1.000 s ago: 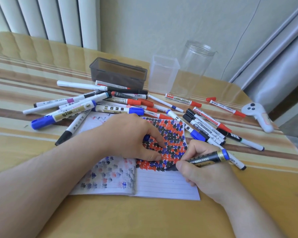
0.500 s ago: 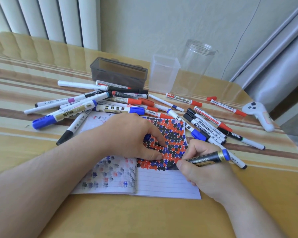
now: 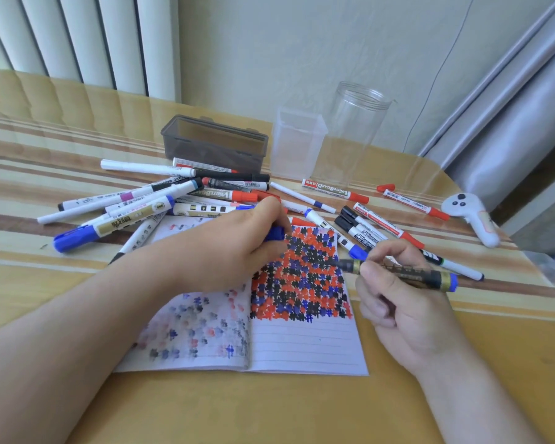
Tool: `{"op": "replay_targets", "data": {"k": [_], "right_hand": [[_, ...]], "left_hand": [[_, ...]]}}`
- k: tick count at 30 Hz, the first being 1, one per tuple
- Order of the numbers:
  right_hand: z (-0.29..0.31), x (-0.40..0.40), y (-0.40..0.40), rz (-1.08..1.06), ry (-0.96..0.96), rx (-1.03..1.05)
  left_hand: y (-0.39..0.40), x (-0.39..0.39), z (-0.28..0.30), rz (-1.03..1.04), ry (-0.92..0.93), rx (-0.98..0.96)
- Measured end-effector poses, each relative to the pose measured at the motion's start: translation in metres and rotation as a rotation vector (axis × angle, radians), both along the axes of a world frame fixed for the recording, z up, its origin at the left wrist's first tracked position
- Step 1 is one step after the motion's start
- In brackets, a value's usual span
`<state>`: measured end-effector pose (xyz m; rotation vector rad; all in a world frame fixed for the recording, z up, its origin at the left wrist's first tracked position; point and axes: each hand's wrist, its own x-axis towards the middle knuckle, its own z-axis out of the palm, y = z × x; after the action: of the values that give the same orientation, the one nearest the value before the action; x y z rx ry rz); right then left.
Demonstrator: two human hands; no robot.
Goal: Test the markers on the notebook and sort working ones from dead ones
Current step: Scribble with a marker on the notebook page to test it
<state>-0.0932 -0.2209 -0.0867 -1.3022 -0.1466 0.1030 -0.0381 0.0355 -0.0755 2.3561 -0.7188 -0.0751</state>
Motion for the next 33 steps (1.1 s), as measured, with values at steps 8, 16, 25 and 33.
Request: {"op": "replay_targets", "data": {"k": [8, 16, 25, 33], "right_hand": [[-0.001, 0.0044, 0.0016, 0.031, 0.114, 0.102], [-0.0053, 0.0061, 0.0031, 0.019, 0.152, 0.001], [-0.0038, 0.0054, 0.0075, -0.019, 0.141, -0.089], [-0.0063, 0.0036, 0.0103, -0.098, 0.081, -0.173]], "left_hand": [[-0.0067, 0.0023, -0.0043, -0.033, 0.058, -0.07], [-0.0091, 0.0006, -0.0024, -0.053, 0.057, -0.053], [-0.0086, 0.0014, -0.0029, -0.057, 0.078, -0.149], [-0.0102, -0.0019, -0.0016, -0.051, -0.028, -0.192]]}}
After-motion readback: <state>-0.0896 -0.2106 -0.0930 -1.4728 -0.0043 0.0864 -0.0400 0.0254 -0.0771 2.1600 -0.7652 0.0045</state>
